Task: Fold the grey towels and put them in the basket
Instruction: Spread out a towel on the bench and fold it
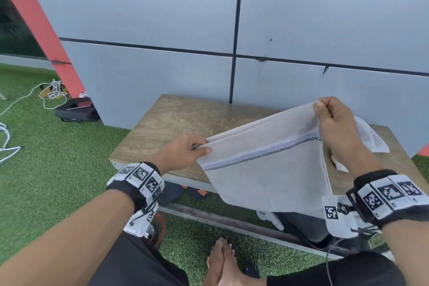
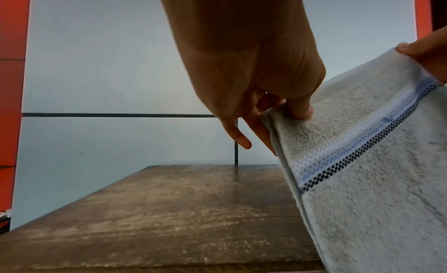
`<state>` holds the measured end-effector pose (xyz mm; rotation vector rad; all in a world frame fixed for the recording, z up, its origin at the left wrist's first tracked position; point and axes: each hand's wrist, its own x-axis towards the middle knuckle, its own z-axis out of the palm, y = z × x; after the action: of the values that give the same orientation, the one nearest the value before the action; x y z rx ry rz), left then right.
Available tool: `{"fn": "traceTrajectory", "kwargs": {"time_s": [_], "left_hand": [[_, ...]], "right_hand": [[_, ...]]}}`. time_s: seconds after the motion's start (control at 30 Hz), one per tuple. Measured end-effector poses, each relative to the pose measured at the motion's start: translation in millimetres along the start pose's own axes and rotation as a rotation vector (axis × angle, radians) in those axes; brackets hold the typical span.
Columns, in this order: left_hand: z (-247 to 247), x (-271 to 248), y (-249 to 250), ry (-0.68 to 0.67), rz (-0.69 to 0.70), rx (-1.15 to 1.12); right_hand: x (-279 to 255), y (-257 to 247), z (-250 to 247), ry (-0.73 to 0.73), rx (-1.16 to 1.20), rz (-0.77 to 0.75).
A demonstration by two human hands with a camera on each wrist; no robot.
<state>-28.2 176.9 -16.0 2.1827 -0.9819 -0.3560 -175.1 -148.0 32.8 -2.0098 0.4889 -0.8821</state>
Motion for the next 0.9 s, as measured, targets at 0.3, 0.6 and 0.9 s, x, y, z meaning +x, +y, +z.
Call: {"fn": "traceTrajectory", "kwargs": {"time_s": [0.3,0.6,0.9], "left_hand": [[-11,-13,19,-0.010,0.096,0.131],[-6,-15,6,0.041,0.109,-0.050],[-23,-7,17,0.090,0.107,-0.007]], "right_hand": [[-1,13,-13,0.016,-0.051,0.148],[-9,11,-22,0.007,-0.080,0.201],[-1,15,-24,-0.017,-0.143,0.166]]}}
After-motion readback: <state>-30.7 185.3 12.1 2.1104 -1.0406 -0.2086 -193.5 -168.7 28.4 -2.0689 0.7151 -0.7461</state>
